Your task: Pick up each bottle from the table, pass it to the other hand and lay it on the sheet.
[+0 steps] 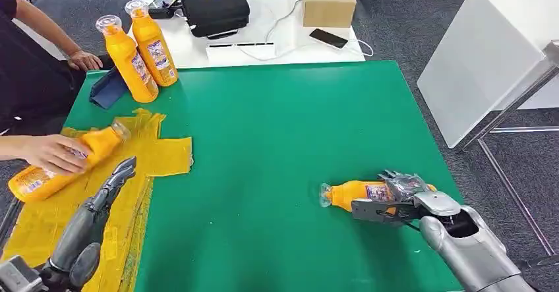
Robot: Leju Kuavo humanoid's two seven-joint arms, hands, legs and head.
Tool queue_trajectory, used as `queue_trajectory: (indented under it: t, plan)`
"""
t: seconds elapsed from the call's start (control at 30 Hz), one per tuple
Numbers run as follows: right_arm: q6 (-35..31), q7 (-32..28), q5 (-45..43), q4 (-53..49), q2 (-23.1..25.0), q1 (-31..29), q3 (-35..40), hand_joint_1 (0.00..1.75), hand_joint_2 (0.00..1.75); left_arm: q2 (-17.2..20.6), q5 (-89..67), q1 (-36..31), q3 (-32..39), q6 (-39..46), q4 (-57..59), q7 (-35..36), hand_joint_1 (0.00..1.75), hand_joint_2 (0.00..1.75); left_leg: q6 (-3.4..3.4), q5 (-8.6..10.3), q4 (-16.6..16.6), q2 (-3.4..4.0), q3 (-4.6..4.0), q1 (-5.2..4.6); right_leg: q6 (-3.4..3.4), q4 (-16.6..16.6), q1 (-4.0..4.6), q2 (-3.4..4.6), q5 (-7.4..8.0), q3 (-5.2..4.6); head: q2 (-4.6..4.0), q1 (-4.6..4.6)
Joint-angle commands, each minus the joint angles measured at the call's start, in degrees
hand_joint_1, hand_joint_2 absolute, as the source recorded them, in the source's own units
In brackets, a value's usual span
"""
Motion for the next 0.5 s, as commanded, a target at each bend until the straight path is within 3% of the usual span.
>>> queue_trajectory:
  t: [0.03, 0.33, 0.5]
  plan:
    - [2.17, -1.0, -1.42, 3.78, 0.42, 1.54, -0.8, 1.75, 1.75, 0.58, 0.9, -3.44, -1.55, 0.37, 3.14, 1.33, 0.0, 1.75, -0.07, 0.05, -0.09, -0.04, 0.17, 0.08, -0.04, -0.17, 0.09, -0.18, 0.03, 0.25, 0.0, -0.02]
    - [2.78, -1.52, -2.35, 4.72, 1.37, 0.86, 0.76, 1.75, 1.75, 0.63, 1.71, -4.29, -1.61, 0.3, 3.46, 1.89, 0.0, 1.75, -0.04, 0.04, -0.08, 0.01, 0.32, 0.07, -0.03, -0.15, 0.07, -0.1, 0.04, 0.33, 0.0, 0.0]
    - [-0.12, -0.69, -11.52, 3.98, 8.27, 1.59, -3.19, 1.75, 1.75, -0.93, 9.58, -1.81, -0.55, 1.31, 4.51, 8.67, 0.0, 1.75, -0.07, 0.06, -0.19, 0.09, 0.43, 0.13, -0.06, -0.29, 0.14, -0.07, 0.09, 0.46, 0.0, 0.0]
